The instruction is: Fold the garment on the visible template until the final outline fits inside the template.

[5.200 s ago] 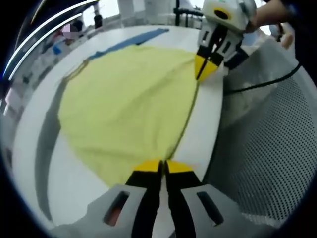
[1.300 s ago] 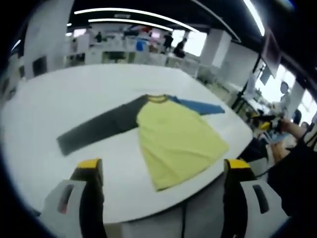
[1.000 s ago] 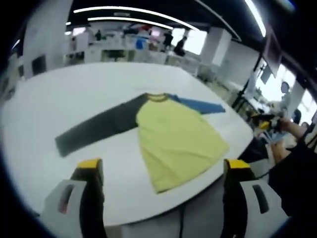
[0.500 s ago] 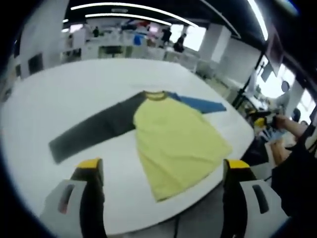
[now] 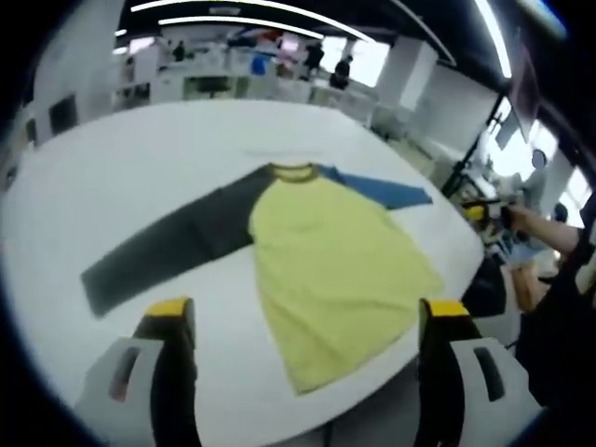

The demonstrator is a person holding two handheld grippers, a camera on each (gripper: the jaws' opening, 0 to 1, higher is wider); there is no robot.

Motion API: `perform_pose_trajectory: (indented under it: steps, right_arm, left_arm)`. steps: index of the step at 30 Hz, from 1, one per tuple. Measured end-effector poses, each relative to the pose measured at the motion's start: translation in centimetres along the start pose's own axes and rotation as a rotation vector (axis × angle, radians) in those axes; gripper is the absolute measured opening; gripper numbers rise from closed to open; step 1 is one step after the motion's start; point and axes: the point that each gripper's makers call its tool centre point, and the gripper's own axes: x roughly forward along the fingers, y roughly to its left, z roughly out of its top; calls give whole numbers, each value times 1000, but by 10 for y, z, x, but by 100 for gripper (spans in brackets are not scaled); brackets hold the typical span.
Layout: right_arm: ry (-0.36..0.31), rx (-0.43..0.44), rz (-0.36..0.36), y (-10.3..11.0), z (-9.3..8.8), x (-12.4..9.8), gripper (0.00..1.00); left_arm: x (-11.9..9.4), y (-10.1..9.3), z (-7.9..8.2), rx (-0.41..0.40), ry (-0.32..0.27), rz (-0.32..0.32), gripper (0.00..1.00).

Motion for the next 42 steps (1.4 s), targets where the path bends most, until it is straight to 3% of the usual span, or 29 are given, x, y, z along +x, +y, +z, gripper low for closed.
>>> perform_pose_trajectory:
  steps: [10,16,20,27,33,36,38,42]
  right_arm:
    - [5,84,-69,-56,-4,26,43]
    - [5,103,-115,-81,2,38,35]
    - [26,111,-122,-98,4,50,34]
    - [33,136,-198,-145,16,63,28]
    - [25,148,-225,-168,25,70,25]
    - [22,174,-246,-180,24,76,24]
    - [30,188,-251,-199,27,88,23]
    - [59,183,-284,-205,17,89,21]
  left_arm:
    - [13,6,13,2,7,0,96]
    - [17,9,8,-2,30,8,96]
    - [23,9,3,-10,48,9,95]
    - [31,10,-2,-19,79,2,95]
    - [33,15,-3,-28,81,13,95]
    - [34,16,-4,-25,92,16,95]
    - [35,15,-6,-22,102,13,95]
    - [36,14,-11,-13,125,6,95]
